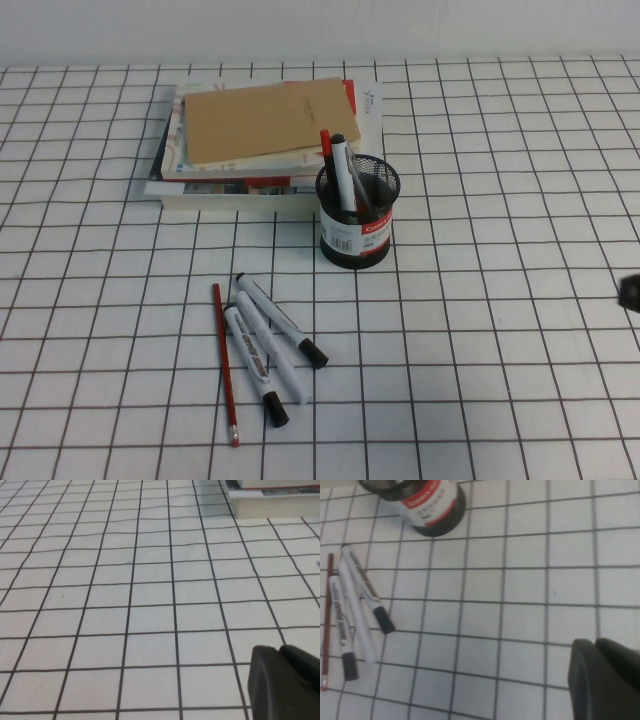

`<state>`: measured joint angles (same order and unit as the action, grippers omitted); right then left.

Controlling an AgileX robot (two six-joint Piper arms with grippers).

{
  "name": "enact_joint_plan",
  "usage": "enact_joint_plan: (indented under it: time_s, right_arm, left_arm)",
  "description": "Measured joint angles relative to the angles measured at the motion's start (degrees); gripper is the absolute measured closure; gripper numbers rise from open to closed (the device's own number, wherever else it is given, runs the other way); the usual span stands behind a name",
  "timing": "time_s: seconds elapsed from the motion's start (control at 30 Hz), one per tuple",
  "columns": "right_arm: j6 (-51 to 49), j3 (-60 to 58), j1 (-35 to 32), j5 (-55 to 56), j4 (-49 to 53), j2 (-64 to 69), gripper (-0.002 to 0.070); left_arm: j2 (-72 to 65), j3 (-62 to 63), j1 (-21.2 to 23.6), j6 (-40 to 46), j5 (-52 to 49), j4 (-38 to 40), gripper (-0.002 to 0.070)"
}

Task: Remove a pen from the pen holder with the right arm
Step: 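Take a marker out of the pen holder and lay it on the table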

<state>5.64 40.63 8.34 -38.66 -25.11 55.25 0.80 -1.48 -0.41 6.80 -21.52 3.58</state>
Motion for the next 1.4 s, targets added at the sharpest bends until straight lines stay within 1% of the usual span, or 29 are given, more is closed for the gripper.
enact_joint_plan:
  time_s: [0.2, 0.3, 0.37, 0.47, 0.5, 0.57, 0.73, 0.8, 0.9, 1.07, 1.4]
  right_arm:
    - [0.2, 9.3, 14.2, 9.1, 0.0, 14.5, 0.0692]
    - [2.2, 14.9, 20.9, 14.3, 0.0, 22.0, 0.0692]
    - [4.1, 18.5, 24.4, 18.0, -0.2, 27.3, 0.0692]
    - [5.7, 22.2, 27.7, 24.4, -0.6, 33.7, 0.0685]
    - [5.9, 22.9, 28.4, 26.2, -0.6, 35.5, 0.0676]
    - [6.2, 24.1, 29.5, 30.7, -1.0, 38.6, 0.0633]
    - [6.9, 24.8, 30.1, 42.1, -1.4, 43.1, 0.0457]
    - [8.5, 24.9, 30.1, 47.0, -1.6, 44.6, 0.0415]
    - [10.1, 24.9, 30.1, 52.6, -1.7, 46.8, 0.0395]
    - [10.8, 24.9, 30.1, 58.2, -1.9, 49.5, 0.0388]
    - [10.9, 25.2, 30.1, 60.2, -1.9, 52.4, 0.0387]
  left_arm:
    - [0.0, 0.0, 0.0, 0.0, 0.0, 0.0, 0.0680]
    - [0.0, 0.0, 0.0, 0.0, 0.0, 0.0, 0.0680]
    - [0.0, 0.0, 0.0, 0.0, 0.0, 0.0, 0.0680]
    - [0.0, 0.0, 0.0, 0.0, 0.0, 0.0, 0.0680]
    - [0.0, 0.0, 0.0, 0.0, 0.0, 0.0, 0.0680]
    - [0.0, 0.0, 0.0, 0.0, 0.0, 0.0, 0.0680]
    - [0.0, 0.0, 0.0, 0.0, 0.0, 0.0, 0.0680]
    - [0.0, 0.0, 0.0, 0.0, 0.0, 0.0, 0.0680]
    - [0.0, 0.0, 0.0, 0.0, 0.0, 0.0, 0.0679]
    - [0.0, 0.0, 0.0, 0.0, 0.0, 0.0, 0.0680]
    - [0.0, 0.0, 0.0, 0.0, 0.0, 0.0, 0.0679]
